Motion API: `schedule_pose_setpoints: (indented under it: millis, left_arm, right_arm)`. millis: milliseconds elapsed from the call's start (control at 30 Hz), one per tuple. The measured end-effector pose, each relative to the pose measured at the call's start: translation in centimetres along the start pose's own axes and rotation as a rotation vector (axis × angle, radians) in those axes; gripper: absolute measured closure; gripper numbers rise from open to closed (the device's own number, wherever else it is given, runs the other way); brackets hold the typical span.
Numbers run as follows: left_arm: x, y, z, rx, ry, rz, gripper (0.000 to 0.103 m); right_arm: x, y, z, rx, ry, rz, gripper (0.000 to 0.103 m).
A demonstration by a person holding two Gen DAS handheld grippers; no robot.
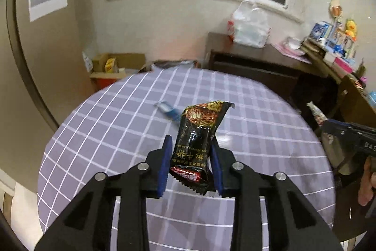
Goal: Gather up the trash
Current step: 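Grasp the black snack wrapper with the left gripper while the right gripper grasps the green-white wrapper, then carry both wrappers over the blue bin and open both grippers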
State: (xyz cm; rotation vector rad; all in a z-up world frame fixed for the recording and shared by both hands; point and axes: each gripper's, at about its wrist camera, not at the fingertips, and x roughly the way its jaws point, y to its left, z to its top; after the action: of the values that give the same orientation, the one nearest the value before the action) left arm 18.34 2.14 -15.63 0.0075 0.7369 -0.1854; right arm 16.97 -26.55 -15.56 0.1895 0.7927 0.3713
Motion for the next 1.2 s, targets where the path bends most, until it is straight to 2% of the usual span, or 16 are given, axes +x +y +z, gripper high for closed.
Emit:
schedule_pose_setpoints:
  millis: [200, 400, 533, 700, 833, 1000, 1200]
  left_arm:
    - [-1.9, -7.1, 2.3, 0.076, -0.054, -0.101, 0.073]
    - [-2.1, -14.0, 2.9, 0.147, -0.066, -0.190, 0.073]
    - [-1.4, -20.0, 2.3, 0.214, -0.043, -0.264, 0.073]
    - [1.4, -27.3, 0.8, 0.281, 0.049, -0.348, 0.073]
    - [4.1, -31.9, -0.8, 0.325, 0.118, -0.385, 0.073]
    - [8.0, -36.4, -3.2, 0.378, 0.215, -0.396, 0.073]
    - [11.9, -39.5, -5.0, 0.426, 0.299, -0.383, 0.073]
  right_arm:
    - [-4.9, -3.1, 0.2, 0.064, -0.094, -0.002, 0.082]
    - [-9.9, -7.9, -0.7, 0.149, -0.176, -0.070, 0.082]
    - [-12.6, -12.6, -2.7, 0.247, -0.201, -0.139, 0.082]
    - [-14.5, -18.9, -6.0, 0.392, -0.191, -0.228, 0.082]
    - [-14.4, -22.5, -8.7, 0.482, -0.163, -0.275, 0.082]
    - [-13.3, -25.6, -11.1, 0.560, -0.128, -0.287, 0.082]
    - [-12.1, -28.4, -12.3, 0.613, -0.104, -0.288, 0.082]
